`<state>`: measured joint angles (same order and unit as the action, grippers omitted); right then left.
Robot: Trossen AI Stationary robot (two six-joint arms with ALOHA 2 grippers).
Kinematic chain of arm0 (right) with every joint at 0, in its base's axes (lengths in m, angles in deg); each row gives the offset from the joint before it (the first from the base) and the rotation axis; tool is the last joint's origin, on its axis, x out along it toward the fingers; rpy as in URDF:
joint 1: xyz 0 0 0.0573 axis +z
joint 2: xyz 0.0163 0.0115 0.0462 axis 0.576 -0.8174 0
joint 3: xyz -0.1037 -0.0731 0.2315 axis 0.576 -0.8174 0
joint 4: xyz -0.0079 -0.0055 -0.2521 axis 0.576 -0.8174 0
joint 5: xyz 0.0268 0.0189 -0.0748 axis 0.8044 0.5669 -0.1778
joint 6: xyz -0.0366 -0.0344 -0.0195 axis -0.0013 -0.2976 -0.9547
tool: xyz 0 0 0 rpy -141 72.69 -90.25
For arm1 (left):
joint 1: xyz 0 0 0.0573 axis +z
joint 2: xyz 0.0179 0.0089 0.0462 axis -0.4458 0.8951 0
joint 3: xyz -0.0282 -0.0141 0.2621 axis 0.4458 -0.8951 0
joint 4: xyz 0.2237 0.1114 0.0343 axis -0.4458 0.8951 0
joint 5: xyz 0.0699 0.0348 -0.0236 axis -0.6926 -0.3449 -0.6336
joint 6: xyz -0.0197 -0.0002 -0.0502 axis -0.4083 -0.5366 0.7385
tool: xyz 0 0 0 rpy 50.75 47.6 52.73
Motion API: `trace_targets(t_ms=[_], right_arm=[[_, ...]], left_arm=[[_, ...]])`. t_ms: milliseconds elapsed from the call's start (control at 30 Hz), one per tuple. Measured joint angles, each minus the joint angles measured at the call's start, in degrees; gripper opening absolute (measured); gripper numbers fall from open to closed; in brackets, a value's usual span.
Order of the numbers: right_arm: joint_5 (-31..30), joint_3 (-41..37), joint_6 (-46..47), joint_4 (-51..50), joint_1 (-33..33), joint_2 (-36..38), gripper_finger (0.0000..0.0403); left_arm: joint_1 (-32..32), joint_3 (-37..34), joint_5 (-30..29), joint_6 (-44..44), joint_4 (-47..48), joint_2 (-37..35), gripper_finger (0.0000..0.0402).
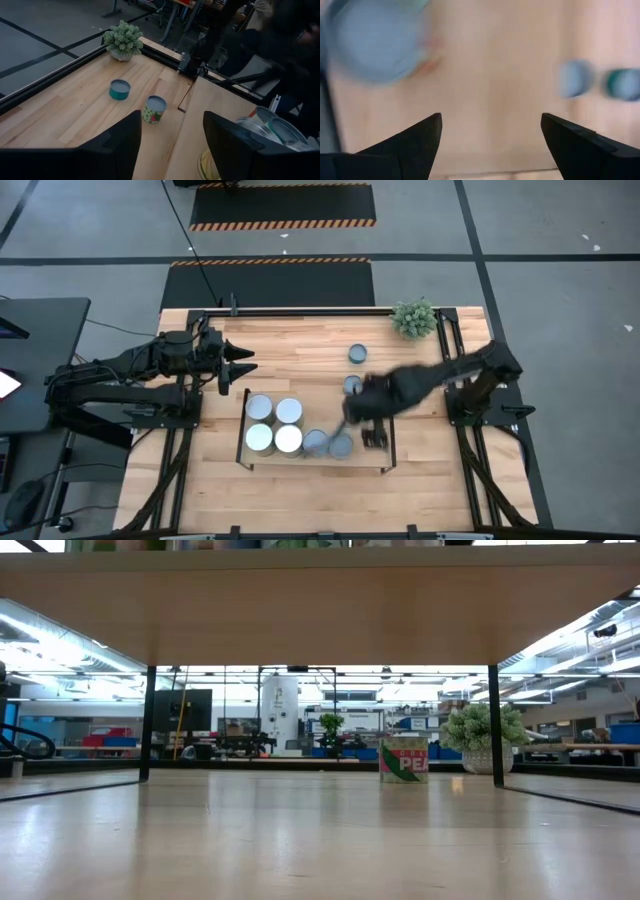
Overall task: Pick and place cans onto a shelf
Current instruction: Put the canned peas on the shelf
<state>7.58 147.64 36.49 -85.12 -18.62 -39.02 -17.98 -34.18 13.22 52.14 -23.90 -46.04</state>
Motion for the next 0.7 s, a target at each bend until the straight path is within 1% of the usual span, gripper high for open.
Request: trace_targets(t_ms=[67, 133, 267, 367, 433, 567, 633, 700], right_arm=[[-1.80, -0.30, -2.13, 1.88, -3.63, 1.69, 0.0347], [-2.10, -1.75, -5.19, 4.00, -7.39, 3.25, 0.0347], [-0.94, -8.01, -11.63, 10.41, -15.11, 5.90, 0.0347], [2.32, -14.49, -14.48, 18.43, -21.30, 7.71, 0.0347], [3.05, -17.98, -16.48, 22.69, -24.83, 8.62, 0.0347], [4.62, -23.02, -23.51, 27.85, -30.17, 8.48, 0.0347], [7.66, -24.91, -27.63, 29.93, -31.97, 7.68, 0.0347], [12.08, -26.83, -30.17, 31.85, -33.29, 6.47, 0.0347]], left_arm=[[0.00, 0.00, -0.01, -0.06, 0.02, 0.00, 0.0220], [0.02, 0.00, -0.03, -0.95, 0.02, 0.00, 0.0220], [0.02, 0.00, -0.65, -2.85, 0.00, 0.00, 0.0220], [0.02, 0.00, -2.27, -3.01, 0.02, 0.00, 0.0220], [0.02, 0.00, -3.22, -2.63, 0.00, 0.00, 0.0220], [0.02, 0.00, -3.71, -2.57, 0.01, 0.00, 0.0219], [0.02, 0.00, -4.16, -2.53, 0.02, 0.00, 0.0220], [0.02, 0.00, -4.82, -2.30, 0.01, 0.00, 0.0219]])
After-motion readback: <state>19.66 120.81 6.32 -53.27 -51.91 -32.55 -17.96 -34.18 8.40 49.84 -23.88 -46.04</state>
